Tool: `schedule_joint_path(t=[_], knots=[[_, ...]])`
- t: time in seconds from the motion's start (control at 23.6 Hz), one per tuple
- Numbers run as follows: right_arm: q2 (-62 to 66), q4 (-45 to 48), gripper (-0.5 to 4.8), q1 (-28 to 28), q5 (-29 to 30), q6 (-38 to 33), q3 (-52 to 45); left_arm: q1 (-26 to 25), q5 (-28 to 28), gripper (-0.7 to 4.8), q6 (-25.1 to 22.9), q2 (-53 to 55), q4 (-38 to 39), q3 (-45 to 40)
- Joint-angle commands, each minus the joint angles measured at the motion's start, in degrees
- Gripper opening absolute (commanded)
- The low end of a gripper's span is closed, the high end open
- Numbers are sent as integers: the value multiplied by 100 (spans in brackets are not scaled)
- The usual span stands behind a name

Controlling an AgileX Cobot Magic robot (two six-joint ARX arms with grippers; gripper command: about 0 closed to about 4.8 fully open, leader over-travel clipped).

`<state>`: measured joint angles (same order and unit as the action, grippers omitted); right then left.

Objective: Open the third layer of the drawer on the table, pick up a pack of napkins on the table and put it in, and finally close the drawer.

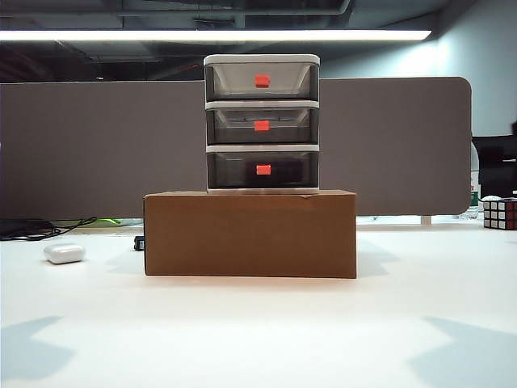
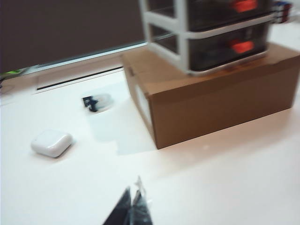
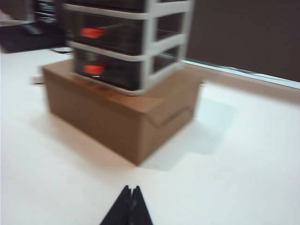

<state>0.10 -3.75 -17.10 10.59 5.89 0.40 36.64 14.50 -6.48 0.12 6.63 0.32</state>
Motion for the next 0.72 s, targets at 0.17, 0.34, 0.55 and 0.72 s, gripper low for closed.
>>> schedule_joint_path(t=[0.17, 0.34, 0.55, 0.72], knots=[[-13, 94, -6, 1038, -37, 33, -35, -2319, -1816, -6, -39, 2, -297, 9], [-13, 105, -6, 1423, -20, 28, -35, -2848, -1991, -6, -59, 2, -323, 9], [-13, 173, -6, 1740, -31, 13, -35, -2889, -1860, -6, -72, 2, -275, 11], [-13, 767, -6, 1740, -175, 11, -35, -2889, -1906, -5, -50, 2, -129, 11]])
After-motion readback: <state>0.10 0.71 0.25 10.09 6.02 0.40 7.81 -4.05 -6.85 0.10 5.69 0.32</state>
